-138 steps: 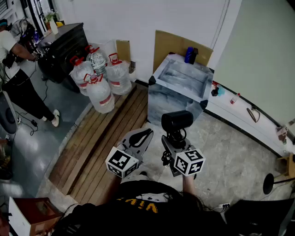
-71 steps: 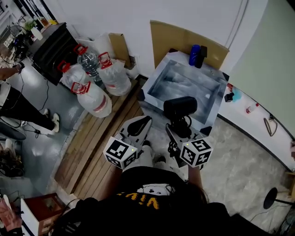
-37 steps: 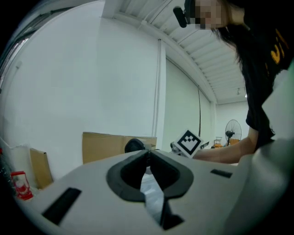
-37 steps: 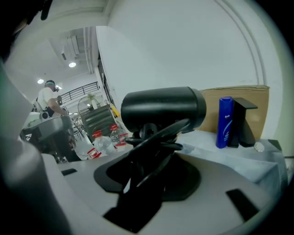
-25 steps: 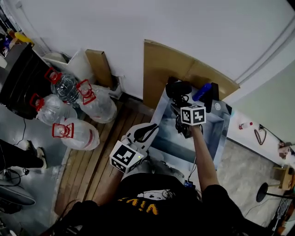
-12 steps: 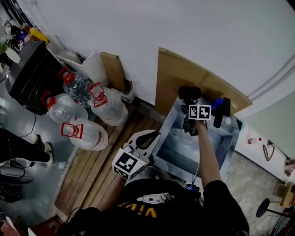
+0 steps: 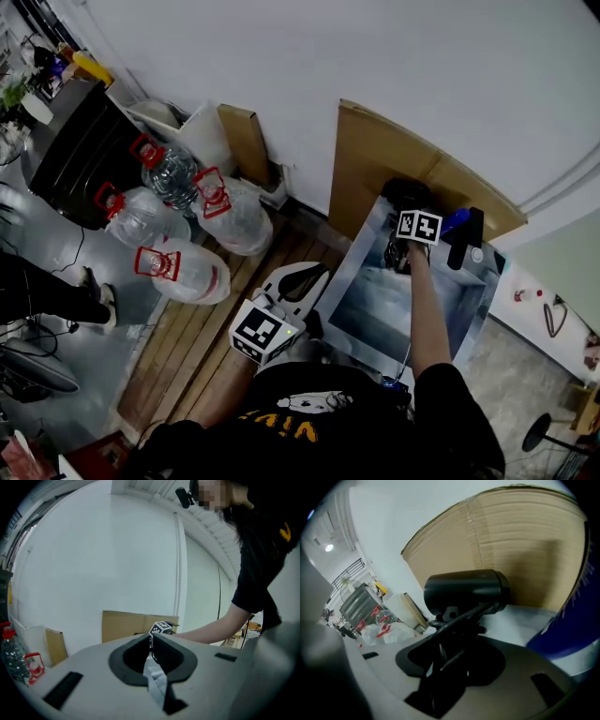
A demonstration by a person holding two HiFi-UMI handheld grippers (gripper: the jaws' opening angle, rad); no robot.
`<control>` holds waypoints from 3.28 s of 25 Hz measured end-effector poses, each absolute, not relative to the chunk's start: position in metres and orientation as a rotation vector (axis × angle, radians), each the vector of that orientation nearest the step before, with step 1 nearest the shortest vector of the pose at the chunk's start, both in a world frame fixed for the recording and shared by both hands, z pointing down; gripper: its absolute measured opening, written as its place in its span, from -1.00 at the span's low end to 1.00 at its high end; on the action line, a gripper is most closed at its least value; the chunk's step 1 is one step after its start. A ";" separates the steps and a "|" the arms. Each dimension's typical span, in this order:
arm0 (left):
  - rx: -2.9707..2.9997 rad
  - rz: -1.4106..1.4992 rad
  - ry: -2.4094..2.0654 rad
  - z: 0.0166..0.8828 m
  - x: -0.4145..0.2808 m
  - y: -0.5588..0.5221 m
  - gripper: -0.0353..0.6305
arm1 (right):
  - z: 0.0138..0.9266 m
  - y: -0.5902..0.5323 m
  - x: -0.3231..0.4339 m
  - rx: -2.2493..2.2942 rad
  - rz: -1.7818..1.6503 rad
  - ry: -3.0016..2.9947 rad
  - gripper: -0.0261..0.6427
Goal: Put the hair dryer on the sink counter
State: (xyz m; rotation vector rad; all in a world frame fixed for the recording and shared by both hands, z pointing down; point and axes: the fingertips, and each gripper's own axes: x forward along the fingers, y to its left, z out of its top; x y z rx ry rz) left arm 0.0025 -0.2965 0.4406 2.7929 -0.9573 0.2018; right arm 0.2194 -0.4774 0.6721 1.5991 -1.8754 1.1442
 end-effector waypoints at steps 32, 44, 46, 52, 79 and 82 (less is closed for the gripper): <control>2.765 0.207 -0.975 0.450 -0.018 -0.316 -0.81 | 0.652 -0.483 0.215 1.773 1.041 -1.805 -0.19; 2.764 0.191 -0.982 0.449 -0.014 -0.318 -0.81 | 0.645 -0.476 0.213 1.773 1.033 -1.837 -0.19; 2.759 0.193 -0.984 0.450 -0.015 -0.318 -0.81 | 0.644 -0.475 0.214 1.777 1.023 -1.833 -0.19; 2.764 0.187 -0.980 0.450 -0.015 -0.316 -0.81 | 0.640 -0.468 0.217 1.801 1.006 -1.827 -0.19; 2.826 0.157 -0.768 0.456 0.010 -0.295 -0.81 | 0.516 -0.333 0.156 1.697 0.669 -2.300 -0.41; 2.827 0.155 -0.739 0.457 0.019 -0.289 -0.81 | 0.509 -0.305 0.149 1.665 0.670 -2.331 -0.43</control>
